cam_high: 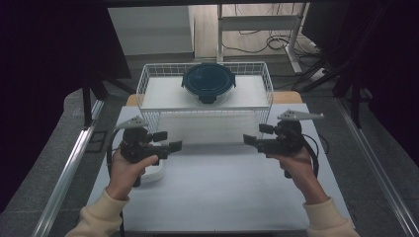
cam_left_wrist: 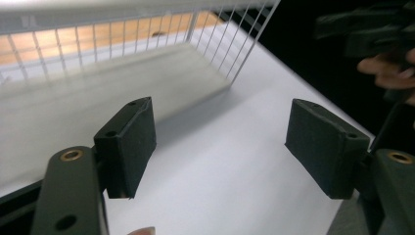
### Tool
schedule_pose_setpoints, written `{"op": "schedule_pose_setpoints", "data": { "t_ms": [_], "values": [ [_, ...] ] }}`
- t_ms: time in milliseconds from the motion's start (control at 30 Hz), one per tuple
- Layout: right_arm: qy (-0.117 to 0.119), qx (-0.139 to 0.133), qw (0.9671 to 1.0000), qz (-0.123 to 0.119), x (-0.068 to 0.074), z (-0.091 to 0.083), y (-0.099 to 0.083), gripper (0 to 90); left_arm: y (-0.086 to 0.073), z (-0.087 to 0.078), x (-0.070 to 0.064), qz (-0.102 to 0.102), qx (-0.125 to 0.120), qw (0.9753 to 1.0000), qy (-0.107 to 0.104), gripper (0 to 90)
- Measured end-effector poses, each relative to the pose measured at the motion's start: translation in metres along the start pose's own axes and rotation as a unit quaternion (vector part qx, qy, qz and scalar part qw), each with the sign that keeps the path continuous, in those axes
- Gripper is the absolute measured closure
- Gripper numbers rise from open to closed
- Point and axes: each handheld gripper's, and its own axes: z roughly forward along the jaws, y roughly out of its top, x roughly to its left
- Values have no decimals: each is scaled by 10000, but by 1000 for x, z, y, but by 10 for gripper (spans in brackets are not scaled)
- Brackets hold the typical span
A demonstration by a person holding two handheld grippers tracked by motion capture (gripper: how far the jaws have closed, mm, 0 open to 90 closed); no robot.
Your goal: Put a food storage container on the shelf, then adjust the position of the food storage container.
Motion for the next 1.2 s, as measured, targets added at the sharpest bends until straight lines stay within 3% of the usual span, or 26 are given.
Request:
{"op": "schedule_pose_setpoints", "data": {
  "t_ms": [133,167,400,600,700,933,1200],
  "values": [
    [73,61,9998,-174,3,-5,-24,210,-25,3,0,144,226,9995,193,274],
    [43,116,9997,-222,4,-6,-37,209,-30,3,0,124,239,9994,227,278],
    [-161,429,9985,-309,7,3,-71,210,-61,9,14,-165,363,9985,362,277],
    [-187,795,9965,-191,-2,17,-97,207,-76,16,23,-168,619,9962,582,272],
    [-316,801,9960,-251,-5,22,-102,206,-82,16,27,-223,688,9955,618,276],
    [-368,792,9954,-390,-3,24,-103,201,-90,14,30,-283,753,9943,697,276],
    [-399,770,9957,-338,-7,22,-104,198,-91,15,28,-250,732,9943,738,273]
  ]
}}
